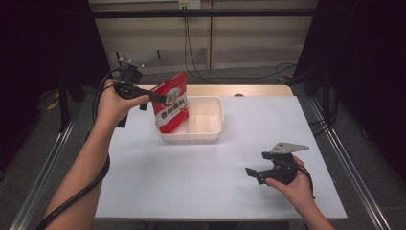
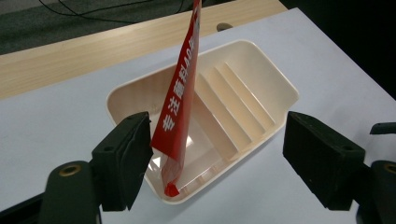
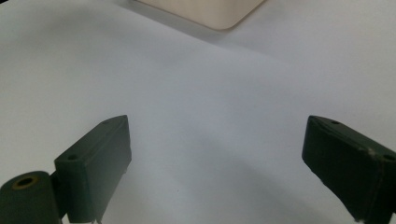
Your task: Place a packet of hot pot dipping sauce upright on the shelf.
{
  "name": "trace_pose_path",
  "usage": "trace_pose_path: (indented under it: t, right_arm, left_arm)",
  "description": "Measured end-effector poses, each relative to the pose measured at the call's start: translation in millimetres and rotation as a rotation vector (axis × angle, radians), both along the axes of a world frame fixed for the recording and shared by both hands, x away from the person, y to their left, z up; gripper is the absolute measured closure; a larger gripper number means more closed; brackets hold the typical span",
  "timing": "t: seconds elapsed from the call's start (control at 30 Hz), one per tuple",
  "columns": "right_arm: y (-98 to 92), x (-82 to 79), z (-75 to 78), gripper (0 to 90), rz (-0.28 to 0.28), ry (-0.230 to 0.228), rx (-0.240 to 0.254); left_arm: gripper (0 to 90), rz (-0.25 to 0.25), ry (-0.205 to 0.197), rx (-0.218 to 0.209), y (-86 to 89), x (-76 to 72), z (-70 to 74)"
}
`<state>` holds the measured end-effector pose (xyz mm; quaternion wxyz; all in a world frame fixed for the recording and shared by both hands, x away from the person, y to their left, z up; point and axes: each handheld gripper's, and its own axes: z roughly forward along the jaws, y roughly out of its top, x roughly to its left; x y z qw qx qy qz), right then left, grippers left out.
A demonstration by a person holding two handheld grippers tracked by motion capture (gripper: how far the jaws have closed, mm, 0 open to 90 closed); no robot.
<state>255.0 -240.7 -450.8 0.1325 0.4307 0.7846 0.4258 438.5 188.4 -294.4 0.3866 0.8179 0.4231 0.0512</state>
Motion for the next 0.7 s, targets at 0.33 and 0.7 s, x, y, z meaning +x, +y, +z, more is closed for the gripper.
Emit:
trace_pose_path:
  t: [0.33, 0.7]
  right_arm:
    - [0.0, 0.0, 0.1, 7.7, -0.001, 0.0, 0.001]
    - [0.0, 0.0, 0.2, 7.7, 0.005, -0.002, 0.0]
  left_arm:
    - [20.5, 0.022, -0.001, -0.029, 4.2, -8.0, -10.9]
    - [17.9, -0.003, -0.001, -0.01, 12.9, -16.7, -23.8]
